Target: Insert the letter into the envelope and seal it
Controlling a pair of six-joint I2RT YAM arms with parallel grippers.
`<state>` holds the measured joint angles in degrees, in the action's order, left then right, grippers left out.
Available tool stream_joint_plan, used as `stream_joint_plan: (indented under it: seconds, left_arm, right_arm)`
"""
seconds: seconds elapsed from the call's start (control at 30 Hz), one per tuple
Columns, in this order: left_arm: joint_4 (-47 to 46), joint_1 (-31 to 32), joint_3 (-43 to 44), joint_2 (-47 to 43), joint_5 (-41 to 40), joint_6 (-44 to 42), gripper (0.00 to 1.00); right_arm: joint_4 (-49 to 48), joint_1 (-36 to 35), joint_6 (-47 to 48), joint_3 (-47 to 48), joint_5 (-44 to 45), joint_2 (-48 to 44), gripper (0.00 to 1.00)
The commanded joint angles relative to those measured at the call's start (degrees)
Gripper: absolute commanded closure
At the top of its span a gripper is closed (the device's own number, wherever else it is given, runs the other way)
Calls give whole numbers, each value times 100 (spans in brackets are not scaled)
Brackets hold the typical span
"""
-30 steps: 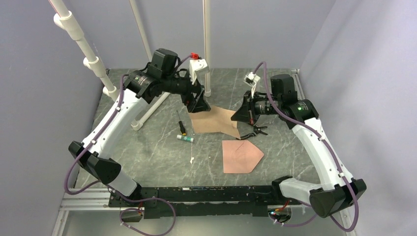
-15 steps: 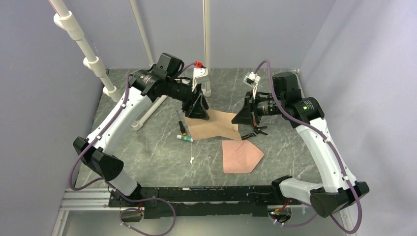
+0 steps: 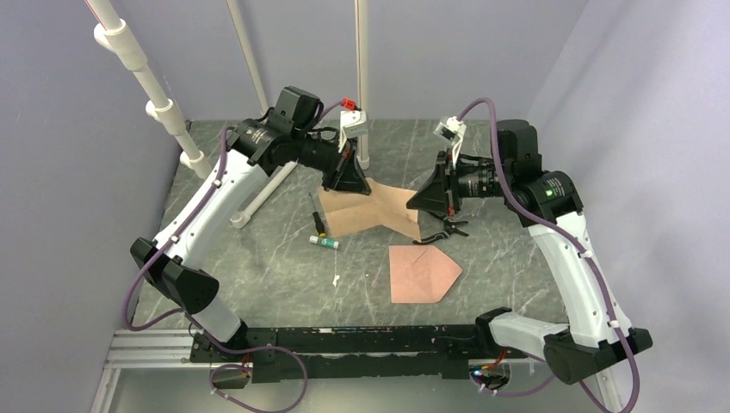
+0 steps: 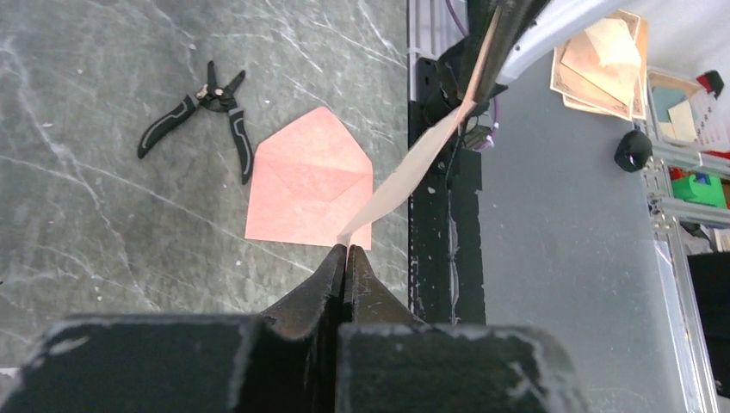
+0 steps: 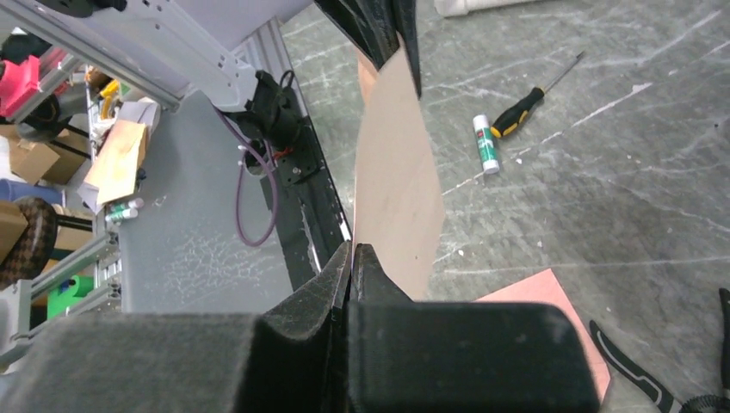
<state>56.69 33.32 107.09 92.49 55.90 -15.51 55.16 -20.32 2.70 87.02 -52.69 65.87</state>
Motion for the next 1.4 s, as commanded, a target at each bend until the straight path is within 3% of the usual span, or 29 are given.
stream_joint_plan:
  seconds: [0.0, 0.07, 0.1, 0.23, 0.37, 0.5, 0.57, 0.67, 0.8, 0.93, 1.1, 1.37]
  left_arm:
    - [-677, 56, 202, -259, -364, 515, 97]
    - [-1017, 59, 131, -363, -794, 731, 97]
    - [-1151, 53, 94, -416, -902, 813, 98]
    - [-1573, 52, -38, -634, -1005, 967, 98]
    - [-2054, 52, -211, -835, -979, 1204, 98]
    - [-2479, 54, -180, -902, -649, 1500, 97]
    - [-2756, 52, -196, -965, -507, 1878, 98]
    - [-3389, 52, -349, -1193, -315, 2340, 98]
    - [-4275, 51, -633, -1445, 74, 2889, 98]
    - [-4254, 52, -551, -1479, 305, 2866, 98]
    - [-4190, 47, -557, -1472, 309, 2806, 98]
    - [-4158, 52, -548, -1359, 567, 2828, 98]
  right_arm:
    - [-979, -15, -638, 158, -271, -239, 86]
    - [-1474, -16, -990, 52, -487, -320, 48]
    - [-1776, -12, -1190, -29, -507, -389, 38]
    - [-2837, -6, -1915, -289, 318, -788, 26]
    - [-3732, -6, -2653, -489, 1178, -1020, 24]
    - [-4032, -5, -3120, -776, 2078, -1123, 23]
    - [-4552, -7, -3264, -1149, 1870, -1272, 23]
    - [-6143, -6, -3890, -1770, 1206, -1518, 21]
    - [-5492, -15, -3514, -1461, 924, -1231, 18]
    - [-4732, -24, -2881, -1278, 406, -1001, 13]
    - [-4391, -38, -2585, -1188, -264, -821, 27]
    - [-4826, -68, -2794, -1326, -553, -739, 46]
